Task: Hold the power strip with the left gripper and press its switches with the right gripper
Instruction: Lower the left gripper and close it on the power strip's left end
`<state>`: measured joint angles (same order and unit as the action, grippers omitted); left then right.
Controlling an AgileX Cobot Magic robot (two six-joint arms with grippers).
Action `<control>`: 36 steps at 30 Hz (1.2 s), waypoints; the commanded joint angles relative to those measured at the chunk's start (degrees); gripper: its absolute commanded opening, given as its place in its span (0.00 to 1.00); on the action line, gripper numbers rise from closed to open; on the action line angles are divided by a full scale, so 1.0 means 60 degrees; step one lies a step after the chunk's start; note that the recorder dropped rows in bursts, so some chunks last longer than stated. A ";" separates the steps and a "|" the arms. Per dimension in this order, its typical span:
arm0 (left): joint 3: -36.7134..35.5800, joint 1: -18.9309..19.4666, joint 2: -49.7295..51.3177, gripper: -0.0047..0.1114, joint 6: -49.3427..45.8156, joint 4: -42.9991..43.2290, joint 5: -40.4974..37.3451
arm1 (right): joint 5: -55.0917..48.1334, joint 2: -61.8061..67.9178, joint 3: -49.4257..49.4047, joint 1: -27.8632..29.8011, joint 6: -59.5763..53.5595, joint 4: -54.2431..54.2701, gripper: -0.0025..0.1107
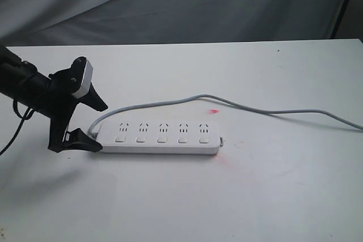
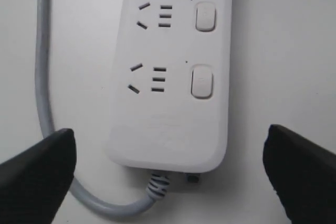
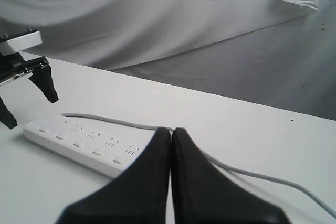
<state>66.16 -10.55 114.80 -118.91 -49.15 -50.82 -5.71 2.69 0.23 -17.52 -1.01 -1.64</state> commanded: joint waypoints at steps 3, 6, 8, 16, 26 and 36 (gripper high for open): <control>0.0045 -0.0126 0.0194 0.82 0.0000 -0.0208 0.0245 | 0.0090 -0.0071 -0.0038 0.0052 0.0001 0.0051 0.02; 0.0318 -0.0171 0.0342 0.82 0.0079 -0.0208 0.0105 | 0.0090 -0.0071 -0.0038 0.0052 0.0001 0.0051 0.02; 0.0591 -0.0171 0.0477 0.82 0.0151 -0.0208 -0.0132 | 0.0090 -0.0071 -0.0038 0.0052 0.0001 0.0051 0.02; 0.0871 -0.0171 0.0803 0.82 0.0607 0.0357 -0.0490 | 0.0090 -0.0071 -0.0038 0.0052 0.0001 0.0051 0.02; 0.0905 -0.0283 0.1214 0.81 0.0583 0.0301 -0.0490 | 0.0090 -0.0071 -0.0038 0.0052 0.0001 0.0051 0.02; 0.0905 -0.0285 0.1214 0.78 0.0583 0.0315 -0.0448 | 0.0090 -0.0071 -0.0038 0.0052 0.0001 0.0051 0.02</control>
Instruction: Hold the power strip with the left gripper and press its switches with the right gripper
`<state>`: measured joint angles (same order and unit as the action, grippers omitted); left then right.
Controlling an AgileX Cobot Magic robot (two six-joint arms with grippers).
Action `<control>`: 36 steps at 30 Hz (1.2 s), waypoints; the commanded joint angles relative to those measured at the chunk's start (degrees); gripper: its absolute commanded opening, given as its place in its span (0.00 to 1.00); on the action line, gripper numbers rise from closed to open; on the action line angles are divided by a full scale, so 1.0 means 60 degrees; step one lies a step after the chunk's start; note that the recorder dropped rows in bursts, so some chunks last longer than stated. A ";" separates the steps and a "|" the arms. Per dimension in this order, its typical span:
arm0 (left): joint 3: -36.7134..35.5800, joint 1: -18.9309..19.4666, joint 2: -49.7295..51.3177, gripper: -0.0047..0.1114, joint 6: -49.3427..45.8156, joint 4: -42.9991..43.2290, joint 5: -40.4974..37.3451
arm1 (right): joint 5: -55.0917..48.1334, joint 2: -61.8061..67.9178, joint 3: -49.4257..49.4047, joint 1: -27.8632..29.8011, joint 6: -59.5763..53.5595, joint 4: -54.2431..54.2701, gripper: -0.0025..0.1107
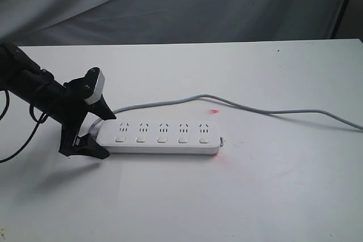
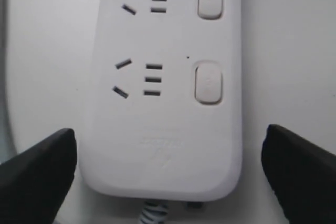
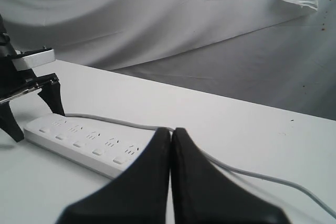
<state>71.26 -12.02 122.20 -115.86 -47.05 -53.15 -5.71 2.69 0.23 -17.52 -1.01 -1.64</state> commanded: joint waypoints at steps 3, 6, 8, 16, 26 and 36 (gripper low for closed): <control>0.0055 -0.0041 -0.0020 0.76 0.0074 0.0026 -0.0060 | 0.0090 -0.0071 -0.0038 0.0052 0.0001 0.0051 0.02; 0.0055 -0.0041 -0.0020 0.73 0.0096 0.0172 -0.0060 | 0.0090 -0.0071 -0.0038 0.0052 0.0001 0.0051 0.02; 0.0055 -0.0041 -0.0020 0.68 0.0126 0.0263 -0.0060 | 0.0090 -0.0071 -0.0038 0.0052 0.0001 0.0051 0.02; 0.0055 -0.0041 -0.0020 0.65 0.0304 0.0424 0.0068 | 0.0090 -0.0071 -0.0038 0.0052 0.0001 0.0051 0.02; 0.0055 -0.0041 -0.0020 0.65 0.0286 0.0424 0.0141 | 0.0090 -0.0071 -0.0038 0.0052 0.0001 0.0051 0.02; 0.0055 -0.0041 -0.0020 0.65 0.0286 0.0457 0.0141 | 0.0090 -0.0071 -0.0038 0.0052 0.0001 0.0051 0.02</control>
